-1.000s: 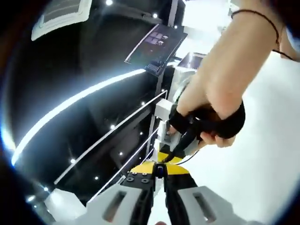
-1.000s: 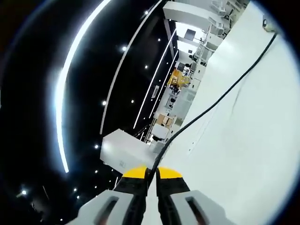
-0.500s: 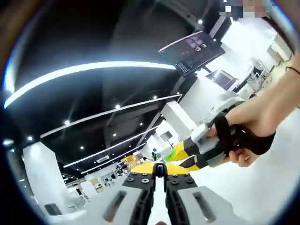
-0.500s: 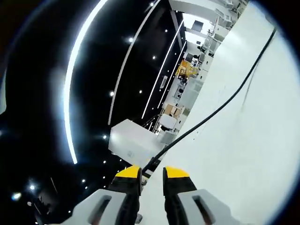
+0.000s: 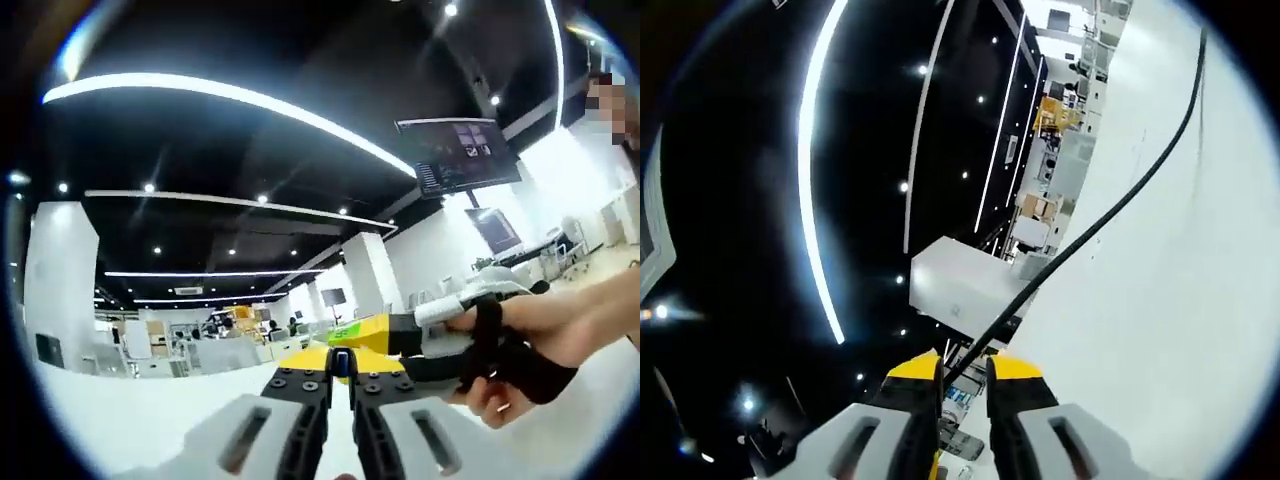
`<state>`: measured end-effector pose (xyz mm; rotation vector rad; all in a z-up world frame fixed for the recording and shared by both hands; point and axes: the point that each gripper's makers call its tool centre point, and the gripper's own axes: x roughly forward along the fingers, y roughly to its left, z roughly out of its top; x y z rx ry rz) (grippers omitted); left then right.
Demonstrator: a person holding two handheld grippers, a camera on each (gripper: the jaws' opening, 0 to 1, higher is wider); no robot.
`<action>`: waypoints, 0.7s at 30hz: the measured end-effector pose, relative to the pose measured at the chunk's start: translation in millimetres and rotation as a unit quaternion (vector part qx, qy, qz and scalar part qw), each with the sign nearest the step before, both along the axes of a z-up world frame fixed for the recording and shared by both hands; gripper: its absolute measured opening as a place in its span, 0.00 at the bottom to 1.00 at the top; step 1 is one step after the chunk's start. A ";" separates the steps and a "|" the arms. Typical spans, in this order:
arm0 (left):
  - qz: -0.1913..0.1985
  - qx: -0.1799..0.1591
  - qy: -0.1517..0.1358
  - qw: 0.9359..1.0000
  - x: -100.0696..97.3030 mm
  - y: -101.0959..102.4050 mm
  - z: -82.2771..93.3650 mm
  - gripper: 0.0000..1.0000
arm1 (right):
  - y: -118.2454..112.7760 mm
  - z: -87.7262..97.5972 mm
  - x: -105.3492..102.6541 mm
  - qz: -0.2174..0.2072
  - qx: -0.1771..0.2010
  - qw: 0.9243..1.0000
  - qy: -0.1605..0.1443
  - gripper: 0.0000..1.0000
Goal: Find the data cable on the table. Grasp the USB connector end of the cable and insert it into the USB port on the table
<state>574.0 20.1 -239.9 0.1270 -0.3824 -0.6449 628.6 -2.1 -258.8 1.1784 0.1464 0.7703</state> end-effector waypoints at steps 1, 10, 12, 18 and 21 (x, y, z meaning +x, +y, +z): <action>-0.005 -0.008 0.007 1.000 0.2 -0.5 -1.0 0.07 | 0.3 0.5 0.1 -0.001 0.000 1.000 -0.002 0.17; -0.049 -0.098 0.080 0.991 6.1 1.0 -8.7 0.07 | -1.5 -3.7 0.4 -0.011 -0.011 1.000 0.003 0.15; -0.055 -0.114 0.093 0.988 7.6 1.7 -11.1 0.07 | -2.5 -5.1 1.5 -0.015 -0.015 1.000 0.003 0.15; -0.070 -0.121 0.111 0.984 7.9 -4.7 -18.0 0.07 | -7.7 -10.0 4.4 -0.024 -0.014 1.000 0.012 0.14; -0.077 -0.132 0.124 0.980 9.1 -6.8 -21.8 0.07 | -9.5 -11.0 4.7 -0.026 -0.013 1.000 0.012 0.12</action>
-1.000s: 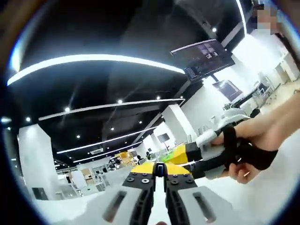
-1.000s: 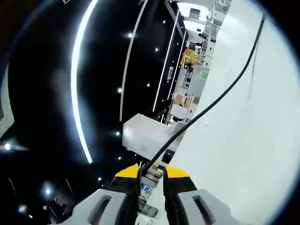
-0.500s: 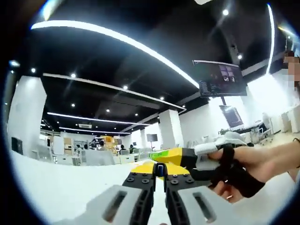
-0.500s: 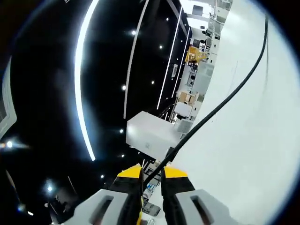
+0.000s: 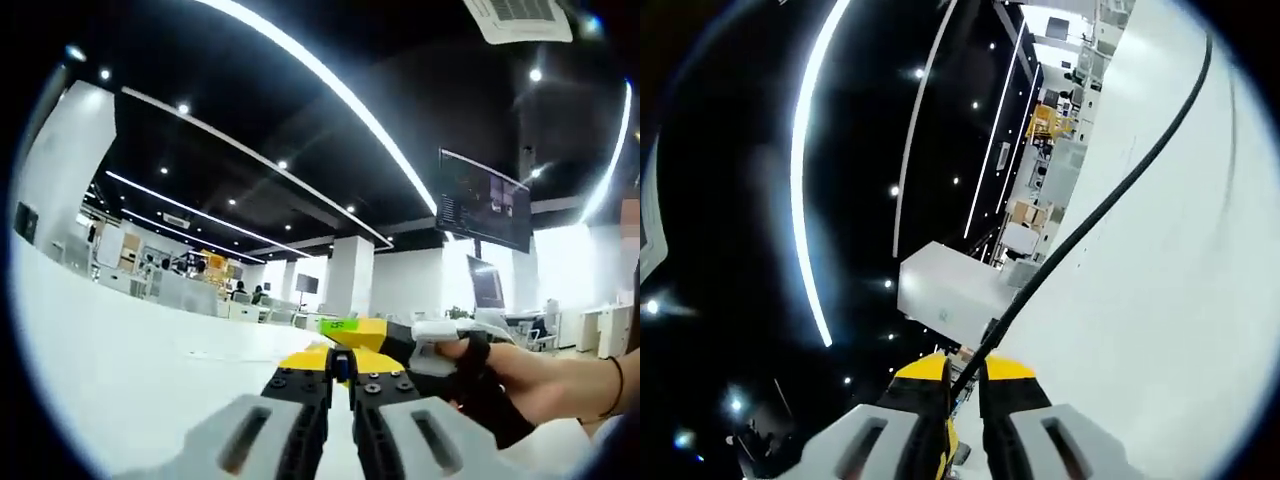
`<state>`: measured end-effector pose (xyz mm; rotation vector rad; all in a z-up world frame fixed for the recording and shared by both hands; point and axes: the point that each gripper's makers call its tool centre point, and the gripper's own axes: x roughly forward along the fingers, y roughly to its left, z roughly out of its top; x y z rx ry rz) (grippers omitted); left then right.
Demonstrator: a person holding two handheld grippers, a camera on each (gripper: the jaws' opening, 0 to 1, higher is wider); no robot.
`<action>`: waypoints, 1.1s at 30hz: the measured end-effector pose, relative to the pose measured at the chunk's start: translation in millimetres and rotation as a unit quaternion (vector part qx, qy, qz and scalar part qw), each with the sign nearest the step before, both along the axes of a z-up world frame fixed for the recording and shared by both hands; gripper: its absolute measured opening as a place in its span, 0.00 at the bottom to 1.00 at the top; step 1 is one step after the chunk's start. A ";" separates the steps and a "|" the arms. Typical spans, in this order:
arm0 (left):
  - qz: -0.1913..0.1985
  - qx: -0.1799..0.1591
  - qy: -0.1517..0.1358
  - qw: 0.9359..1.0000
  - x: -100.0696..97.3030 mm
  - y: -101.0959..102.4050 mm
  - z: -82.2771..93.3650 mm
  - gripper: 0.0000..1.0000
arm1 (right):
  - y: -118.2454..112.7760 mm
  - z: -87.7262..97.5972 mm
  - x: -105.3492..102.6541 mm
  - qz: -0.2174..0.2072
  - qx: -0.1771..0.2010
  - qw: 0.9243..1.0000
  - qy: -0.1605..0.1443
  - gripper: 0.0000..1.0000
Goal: Find the data cable on the table. Grasp the USB connector end of the cable and insert it into the USB port on the table
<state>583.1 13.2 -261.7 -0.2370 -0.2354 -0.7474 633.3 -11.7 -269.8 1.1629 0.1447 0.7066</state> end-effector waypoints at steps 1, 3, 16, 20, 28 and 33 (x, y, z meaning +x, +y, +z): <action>-0.003 -0.003 0.005 1.000 0.4 -1.2 -1.5 0.07 | -1.2 0.3 -0.1 0.000 0.002 1.000 0.000 0.12; -0.005 0.000 0.008 1.000 0.2 -3.1 -4.2 0.07 | -2.5 0.1 0.0 -0.002 -0.002 1.000 -0.002 0.11; -0.019 0.022 0.041 0.999 4.8 -14.9 -24.9 0.07 | -7.9 -2.0 -1.0 -0.006 -0.049 0.998 -0.027 0.05; -0.022 0.023 0.050 0.998 6.6 -16.2 -29.0 0.07 | -7.2 -1.3 -3.4 -0.011 -0.097 0.994 -0.055 0.05; -0.034 0.023 0.078 0.996 13.8 -22.7 -42.1 0.07 | -8.8 -9.4 1.3 -0.028 -0.175 0.982 -0.072 0.05; -0.026 0.041 0.092 0.995 22.8 -26.7 -52.4 0.08 | -10.7 -16.2 3.4 -0.042 -0.219 0.971 -0.082 0.05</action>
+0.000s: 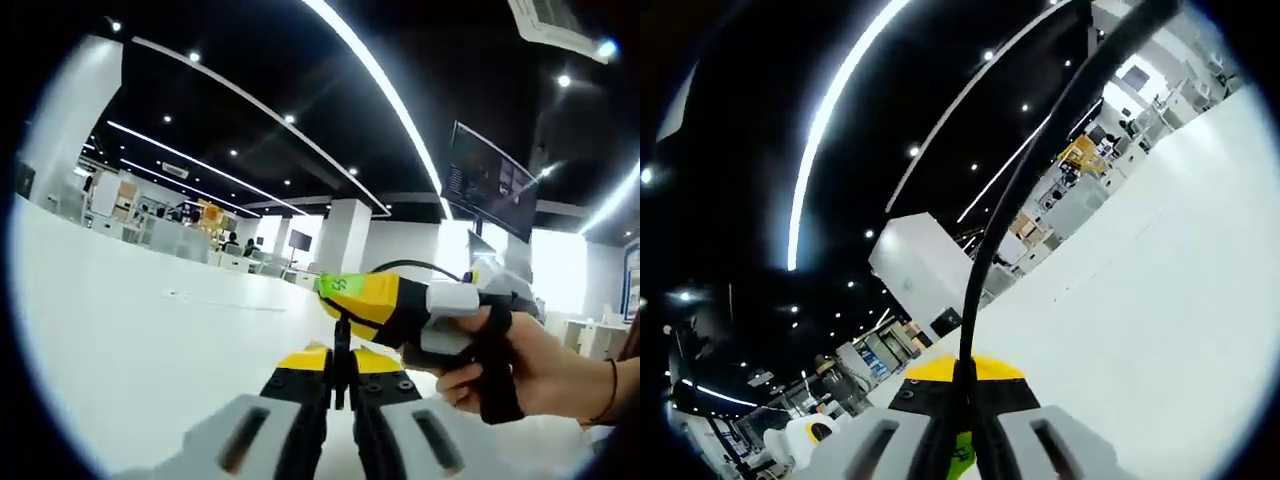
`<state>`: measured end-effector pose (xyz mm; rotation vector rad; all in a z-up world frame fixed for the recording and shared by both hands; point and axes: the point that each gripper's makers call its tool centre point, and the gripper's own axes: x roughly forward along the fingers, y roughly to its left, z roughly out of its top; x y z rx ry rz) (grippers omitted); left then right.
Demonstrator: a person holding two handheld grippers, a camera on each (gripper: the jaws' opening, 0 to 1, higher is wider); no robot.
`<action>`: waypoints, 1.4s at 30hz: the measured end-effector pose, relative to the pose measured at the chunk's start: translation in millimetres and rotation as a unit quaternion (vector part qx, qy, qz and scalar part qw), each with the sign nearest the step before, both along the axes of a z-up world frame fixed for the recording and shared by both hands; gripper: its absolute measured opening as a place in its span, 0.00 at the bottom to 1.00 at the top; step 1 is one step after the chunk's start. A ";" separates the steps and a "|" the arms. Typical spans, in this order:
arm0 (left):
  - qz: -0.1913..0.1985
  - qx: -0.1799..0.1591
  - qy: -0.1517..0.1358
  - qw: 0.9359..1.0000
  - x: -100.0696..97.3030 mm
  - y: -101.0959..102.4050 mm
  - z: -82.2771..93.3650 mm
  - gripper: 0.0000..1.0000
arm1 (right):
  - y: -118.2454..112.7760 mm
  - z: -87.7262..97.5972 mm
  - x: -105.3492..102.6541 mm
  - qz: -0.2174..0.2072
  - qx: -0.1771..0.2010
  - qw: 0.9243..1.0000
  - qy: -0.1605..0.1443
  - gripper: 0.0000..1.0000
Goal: Find the data cable on the table. Grasp the USB connector end of the cable and insert it into the USB port on the table
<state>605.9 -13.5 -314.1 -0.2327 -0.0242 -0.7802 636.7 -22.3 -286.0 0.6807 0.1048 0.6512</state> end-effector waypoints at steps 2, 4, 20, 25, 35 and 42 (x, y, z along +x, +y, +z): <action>0.002 0.003 0.001 1.000 0.6 -1.7 -2.7 0.09 | -2.2 -1.2 1.4 -0.008 -0.019 1.000 -0.007 0.05; 0.002 0.005 0.004 1.000 3.3 -2.7 -5.7 0.09 | -7.6 -0.7 5.1 -0.028 -0.055 0.998 -0.024 0.05; -0.009 0.145 -0.054 0.988 36.6 -27.5 -25.7 0.21 | -56.1 0.7 42.1 -0.132 -0.127 0.982 -0.038 0.05; -0.020 0.153 -0.058 0.986 50.7 -35.5 -27.5 0.21 | -64.4 0.3 50.5 -0.149 -0.147 0.977 -0.041 0.05; -0.028 0.158 -0.064 0.985 80.9 -45.3 -28.9 0.25 | -82.9 0.8 76.7 -0.176 -0.188 0.965 -0.044 0.05; -0.027 0.166 -0.070 0.983 101.2 -51.0 -30.1 0.29 | -90.7 2.8 95.7 -0.183 -0.203 0.961 -0.040 0.05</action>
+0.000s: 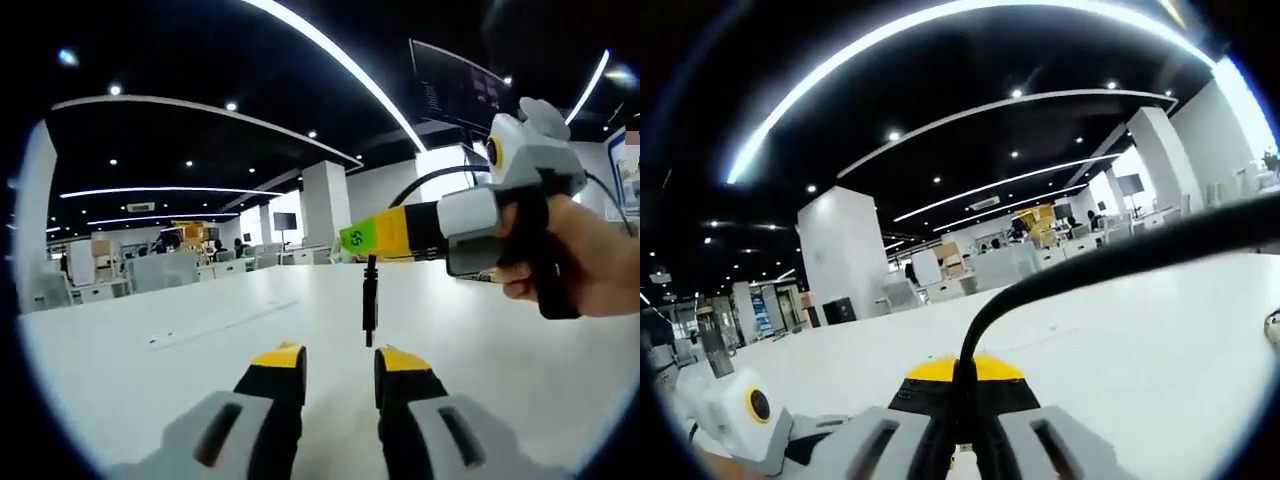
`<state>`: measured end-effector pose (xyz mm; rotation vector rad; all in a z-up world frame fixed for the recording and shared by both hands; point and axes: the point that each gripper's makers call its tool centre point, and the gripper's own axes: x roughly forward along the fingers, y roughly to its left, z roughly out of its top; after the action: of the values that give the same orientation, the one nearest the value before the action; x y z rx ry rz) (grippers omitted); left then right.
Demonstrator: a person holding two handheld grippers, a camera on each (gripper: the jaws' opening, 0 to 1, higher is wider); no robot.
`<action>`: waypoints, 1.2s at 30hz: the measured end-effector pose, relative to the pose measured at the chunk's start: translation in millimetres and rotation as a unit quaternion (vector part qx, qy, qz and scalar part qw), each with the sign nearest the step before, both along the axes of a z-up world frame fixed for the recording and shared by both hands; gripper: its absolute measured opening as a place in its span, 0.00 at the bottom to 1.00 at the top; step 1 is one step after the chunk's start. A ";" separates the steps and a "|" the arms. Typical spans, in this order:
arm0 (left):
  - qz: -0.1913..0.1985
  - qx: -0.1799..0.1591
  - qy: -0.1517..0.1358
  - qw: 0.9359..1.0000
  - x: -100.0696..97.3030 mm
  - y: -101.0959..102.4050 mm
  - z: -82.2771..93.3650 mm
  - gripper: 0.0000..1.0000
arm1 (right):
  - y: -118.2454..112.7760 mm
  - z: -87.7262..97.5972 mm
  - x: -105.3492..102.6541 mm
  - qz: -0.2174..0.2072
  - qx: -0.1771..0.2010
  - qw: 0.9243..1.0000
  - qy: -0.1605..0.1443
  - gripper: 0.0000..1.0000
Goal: Find the data cable on the table. Grasp the USB connector end of the cable and insert it into the USB port on the table
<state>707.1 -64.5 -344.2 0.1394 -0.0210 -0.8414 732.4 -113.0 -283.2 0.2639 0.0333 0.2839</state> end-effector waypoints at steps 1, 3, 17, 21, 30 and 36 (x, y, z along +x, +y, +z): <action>0.001 0.004 -0.004 1.000 2.1 -0.6 -0.1 0.30 | -1.7 0.0 2.7 -0.002 -0.001 1.000 0.002 0.05; -0.002 0.002 -0.002 1.000 7.3 -1.8 0.0 0.30 | -5.8 0.0 9.4 -0.006 -0.001 1.000 0.005 0.05; -0.005 -0.003 0.002 1.000 57.7 -15.1 0.4 0.31 | -27.8 3.6 61.9 -0.034 -0.028 0.999 0.012 0.05; -0.007 -0.008 0.004 1.000 73.0 -18.1 0.9 0.31 | -32.5 0.8 83.1 -0.041 -0.033 0.999 0.015 0.05; -0.011 0.001 0.001 1.000 107.9 -26.8 -1.9 0.37 | -46.5 -8.1 119.3 -0.058 -0.036 0.997 0.019 0.05; -0.011 0.007 -0.001 1.000 126.0 -30.6 -3.2 0.40 | -51.2 -5.4 142.1 -0.063 -0.038 0.997 0.026 0.05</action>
<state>833.2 -95.1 -347.4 0.1541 -0.0194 -0.8639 874.5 -164.2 -288.6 0.1959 0.0788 0.1497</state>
